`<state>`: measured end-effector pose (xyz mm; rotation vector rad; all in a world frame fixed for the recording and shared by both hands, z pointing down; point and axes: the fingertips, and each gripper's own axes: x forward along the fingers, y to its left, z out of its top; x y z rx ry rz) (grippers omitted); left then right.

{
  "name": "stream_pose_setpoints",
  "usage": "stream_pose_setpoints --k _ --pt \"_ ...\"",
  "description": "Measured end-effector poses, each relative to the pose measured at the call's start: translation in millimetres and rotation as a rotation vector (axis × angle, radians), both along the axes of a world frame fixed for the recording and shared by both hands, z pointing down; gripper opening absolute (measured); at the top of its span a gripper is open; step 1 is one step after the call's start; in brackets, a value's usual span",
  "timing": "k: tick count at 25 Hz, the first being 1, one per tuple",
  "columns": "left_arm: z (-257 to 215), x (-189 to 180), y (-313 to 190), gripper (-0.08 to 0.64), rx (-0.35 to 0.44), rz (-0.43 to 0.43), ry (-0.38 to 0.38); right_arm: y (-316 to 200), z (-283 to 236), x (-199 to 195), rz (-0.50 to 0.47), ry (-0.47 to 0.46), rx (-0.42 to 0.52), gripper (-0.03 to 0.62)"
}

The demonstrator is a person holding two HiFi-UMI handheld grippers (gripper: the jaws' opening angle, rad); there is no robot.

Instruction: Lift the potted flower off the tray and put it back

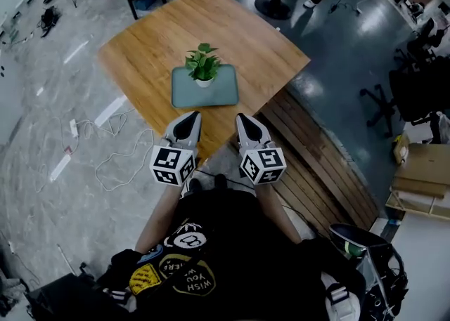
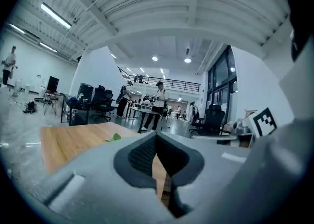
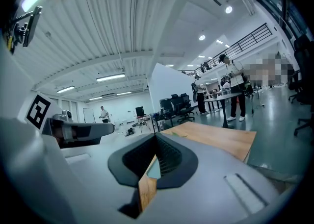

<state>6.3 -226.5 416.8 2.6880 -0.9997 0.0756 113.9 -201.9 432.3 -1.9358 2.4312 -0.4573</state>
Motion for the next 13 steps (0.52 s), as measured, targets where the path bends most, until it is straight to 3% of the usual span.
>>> stream_pose_setpoints --k 3,13 --pt "1 18 9 -0.003 -0.024 0.087 0.061 1 8 4 0.004 -0.005 -0.017 0.000" --pt "14 28 11 -0.003 -0.034 0.106 -0.005 -9 7 -1 -0.021 0.000 -0.010 0.000"
